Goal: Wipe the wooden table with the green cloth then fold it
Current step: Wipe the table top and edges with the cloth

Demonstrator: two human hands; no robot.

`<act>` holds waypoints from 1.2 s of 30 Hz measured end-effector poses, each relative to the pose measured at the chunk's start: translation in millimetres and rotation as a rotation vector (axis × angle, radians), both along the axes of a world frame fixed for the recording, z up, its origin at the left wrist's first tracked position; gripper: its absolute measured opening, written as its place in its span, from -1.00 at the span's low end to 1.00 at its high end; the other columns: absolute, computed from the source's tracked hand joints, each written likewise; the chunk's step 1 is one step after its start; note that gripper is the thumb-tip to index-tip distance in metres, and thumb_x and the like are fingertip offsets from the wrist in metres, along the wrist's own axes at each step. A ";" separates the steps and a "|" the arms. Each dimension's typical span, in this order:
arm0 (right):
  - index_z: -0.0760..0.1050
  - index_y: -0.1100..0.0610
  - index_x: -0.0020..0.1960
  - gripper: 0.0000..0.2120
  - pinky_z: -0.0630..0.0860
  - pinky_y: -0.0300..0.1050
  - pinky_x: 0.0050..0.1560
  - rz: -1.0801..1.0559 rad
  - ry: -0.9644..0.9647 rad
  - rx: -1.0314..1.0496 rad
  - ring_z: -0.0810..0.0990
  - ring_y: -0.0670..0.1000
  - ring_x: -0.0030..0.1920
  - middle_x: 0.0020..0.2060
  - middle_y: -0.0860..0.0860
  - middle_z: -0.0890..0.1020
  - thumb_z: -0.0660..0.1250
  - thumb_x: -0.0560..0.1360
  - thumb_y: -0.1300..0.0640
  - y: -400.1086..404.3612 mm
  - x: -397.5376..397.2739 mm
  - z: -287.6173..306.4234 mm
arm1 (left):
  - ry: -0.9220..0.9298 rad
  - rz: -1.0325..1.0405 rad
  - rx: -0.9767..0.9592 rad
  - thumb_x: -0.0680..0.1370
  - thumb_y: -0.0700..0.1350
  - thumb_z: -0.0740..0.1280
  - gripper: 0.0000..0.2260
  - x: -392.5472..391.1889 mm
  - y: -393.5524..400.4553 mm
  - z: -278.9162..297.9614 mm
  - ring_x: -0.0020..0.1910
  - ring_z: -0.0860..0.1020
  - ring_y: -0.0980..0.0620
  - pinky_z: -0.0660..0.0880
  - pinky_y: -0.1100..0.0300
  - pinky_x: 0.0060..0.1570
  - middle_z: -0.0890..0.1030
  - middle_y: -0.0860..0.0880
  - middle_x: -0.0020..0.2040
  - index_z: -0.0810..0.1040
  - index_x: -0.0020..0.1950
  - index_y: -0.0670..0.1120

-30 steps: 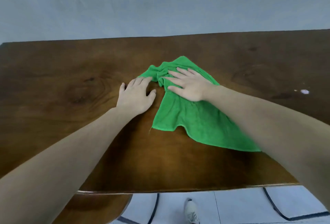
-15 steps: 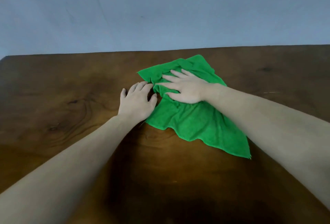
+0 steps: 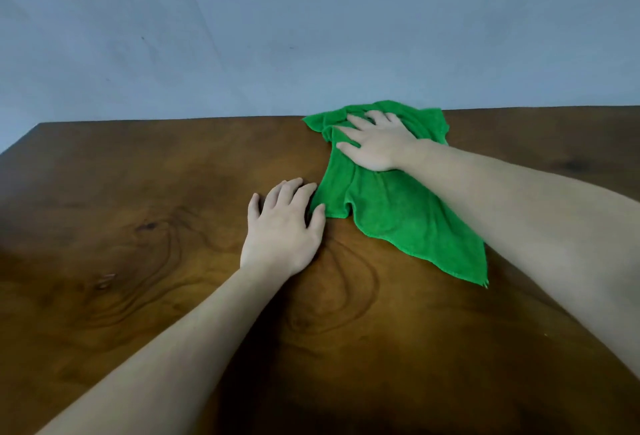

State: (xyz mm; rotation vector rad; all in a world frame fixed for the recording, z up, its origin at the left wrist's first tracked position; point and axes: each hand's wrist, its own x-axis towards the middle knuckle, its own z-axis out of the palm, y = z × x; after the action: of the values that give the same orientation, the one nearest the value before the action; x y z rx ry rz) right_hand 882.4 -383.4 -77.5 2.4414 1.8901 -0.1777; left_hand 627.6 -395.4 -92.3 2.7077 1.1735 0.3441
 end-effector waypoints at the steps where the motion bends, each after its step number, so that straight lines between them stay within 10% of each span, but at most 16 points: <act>1: -0.02 -0.18 0.62 -0.41 -0.08 0.15 0.56 0.048 -0.018 0.008 -0.03 0.10 0.60 0.63 -0.09 -0.01 -0.18 0.63 -0.32 4.4 -4.1 0.8 | 0.004 -0.001 0.004 0.64 0.21 -0.01 -0.55 0.2 -0.3 0.1 0.55 0.13 0.08 -0.03 -0.16 0.54 0.28 0.13 0.54 0.29 0.51 0.15; 9: -0.01 -0.23 0.61 -0.37 -0.11 0.11 0.58 0.269 0.053 -0.006 -0.04 0.01 0.61 0.63 -0.11 0.01 -0.12 0.59 -0.40 47.0 -19.3 7.0 | 0.013 0.007 -0.003 0.63 0.23 -0.03 -0.53 -1.4 1.1 -0.1 0.55 0.12 0.11 -0.04 -0.14 0.54 0.27 0.17 0.53 0.29 0.51 0.17; 23: -0.06 -0.22 0.61 -0.40 -0.07 0.15 0.56 -0.138 0.046 -0.013 -0.05 -0.01 0.61 0.63 -0.17 -0.03 -0.16 0.62 -0.35 -62.5 60.4 2.5 | 0.046 -0.011 -0.029 0.63 0.25 -0.03 -0.52 -2.1 1.8 4.1 0.56 0.13 0.05 -0.05 -0.15 0.55 0.27 0.11 0.55 0.28 0.52 0.16; 36: -0.11 -0.33 0.58 -0.25 -0.27 0.34 0.52 -0.099 0.078 -0.074 -0.27 0.11 0.60 0.62 -0.11 -0.18 -0.31 0.45 -0.55 -183.6 -123.6 5.3 | -0.215 -0.148 -0.165 0.65 0.12 0.11 -0.58 -22.3 -23.4 15.8 0.40 0.45 -0.04 0.34 -0.13 0.42 0.48 -0.01 0.44 0.34 0.50 0.06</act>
State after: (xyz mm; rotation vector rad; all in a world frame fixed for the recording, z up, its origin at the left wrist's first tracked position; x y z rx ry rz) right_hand 758.8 -567.1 -72.3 2.5149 1.7580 -0.3456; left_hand 605.3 -418.8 -76.5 2.5224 0.8971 0.4799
